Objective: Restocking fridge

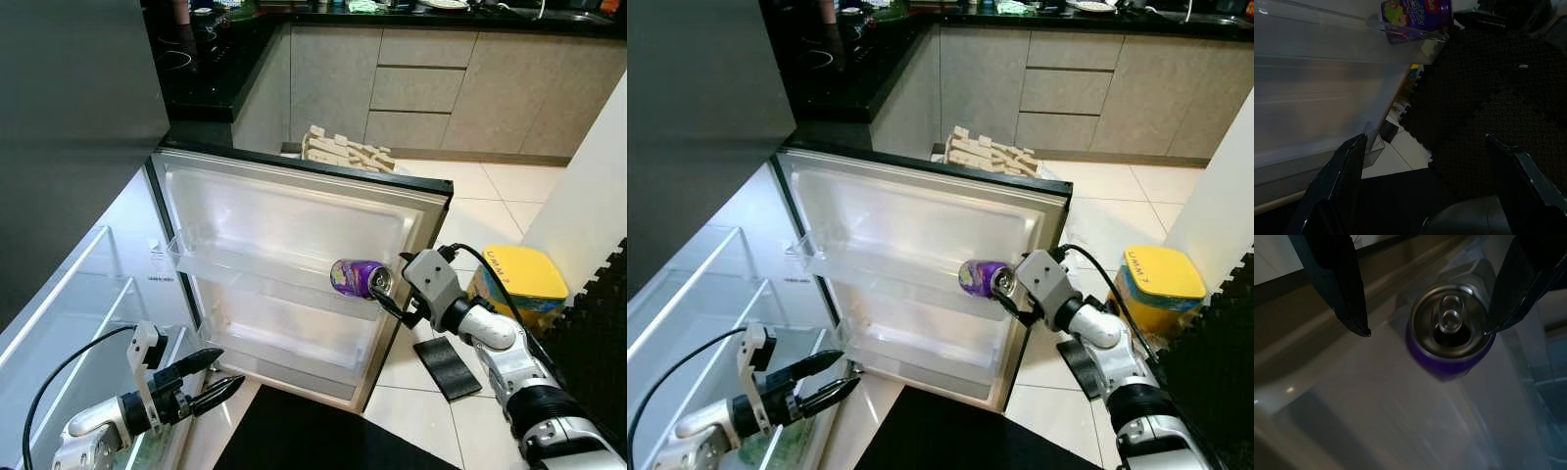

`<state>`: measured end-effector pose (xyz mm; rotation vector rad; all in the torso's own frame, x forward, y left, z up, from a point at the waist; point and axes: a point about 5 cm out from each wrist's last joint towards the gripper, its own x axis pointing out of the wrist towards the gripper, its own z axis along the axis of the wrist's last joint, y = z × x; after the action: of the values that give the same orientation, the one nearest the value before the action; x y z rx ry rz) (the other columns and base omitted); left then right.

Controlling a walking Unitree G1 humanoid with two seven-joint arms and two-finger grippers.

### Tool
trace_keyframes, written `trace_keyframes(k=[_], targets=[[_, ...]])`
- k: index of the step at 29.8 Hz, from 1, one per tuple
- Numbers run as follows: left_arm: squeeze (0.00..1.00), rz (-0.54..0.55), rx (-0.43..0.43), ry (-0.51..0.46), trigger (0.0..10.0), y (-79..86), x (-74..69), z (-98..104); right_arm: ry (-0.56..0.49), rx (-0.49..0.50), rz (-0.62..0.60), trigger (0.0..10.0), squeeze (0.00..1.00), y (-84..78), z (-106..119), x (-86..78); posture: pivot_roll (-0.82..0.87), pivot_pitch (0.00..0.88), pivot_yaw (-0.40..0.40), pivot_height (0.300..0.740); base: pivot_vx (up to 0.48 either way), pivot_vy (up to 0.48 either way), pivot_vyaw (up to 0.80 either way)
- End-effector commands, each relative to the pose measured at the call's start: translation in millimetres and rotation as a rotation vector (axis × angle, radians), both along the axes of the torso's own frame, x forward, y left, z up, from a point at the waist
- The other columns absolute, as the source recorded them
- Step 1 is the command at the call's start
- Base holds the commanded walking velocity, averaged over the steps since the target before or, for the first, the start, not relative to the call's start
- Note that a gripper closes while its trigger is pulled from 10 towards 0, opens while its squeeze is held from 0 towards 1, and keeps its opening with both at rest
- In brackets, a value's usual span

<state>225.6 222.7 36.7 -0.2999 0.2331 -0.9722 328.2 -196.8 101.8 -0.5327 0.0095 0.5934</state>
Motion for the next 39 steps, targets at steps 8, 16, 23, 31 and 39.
trace_keyframes(k=[8,16,23,31,39], targets=[[0.00,-0.016,-0.002,-0.001,10.0,-1.3,-2.1,0.9,0.009,0.008,0.039,10.0,0.00,9.2,-2.2,0.7,-0.05,0.000,-0.005,0.740,0.000,0.000,0.00],[0.00,-0.015,-0.002,-0.002,10.0,-1.0,-2.3,0.9,-0.004,0.061,0.062,10.0,0.00,9.1,2.3,-0.5,-0.05,0.000,-0.009,0.740,0.000,0.000,0.00],[0.00,-0.020,-0.004,0.000,10.0,-1.8,-2.3,0.7,0.017,0.030,0.068,10.0,0.00,8.8,-2.4,-1.9,-0.05,0.000,-0.007,0.740,0.000,0.000,0.00],[0.00,-0.025,-0.005,-0.001,10.0,-3.2,-1.6,1.1,0.058,0.000,0.044,10.0,0.00,11.1,-12.5,-2.4,-0.05,0.000,-0.005,0.740,0.000,0.000,0.00],[0.00,-0.023,-0.003,0.003,10.0,-2.3,-2.1,0.8,0.083,-0.026,0.059,10.0,0.00,15.2,-18.9,-4.4,-0.05,0.000,-0.003,0.740,0.000,0.000,0.00]])
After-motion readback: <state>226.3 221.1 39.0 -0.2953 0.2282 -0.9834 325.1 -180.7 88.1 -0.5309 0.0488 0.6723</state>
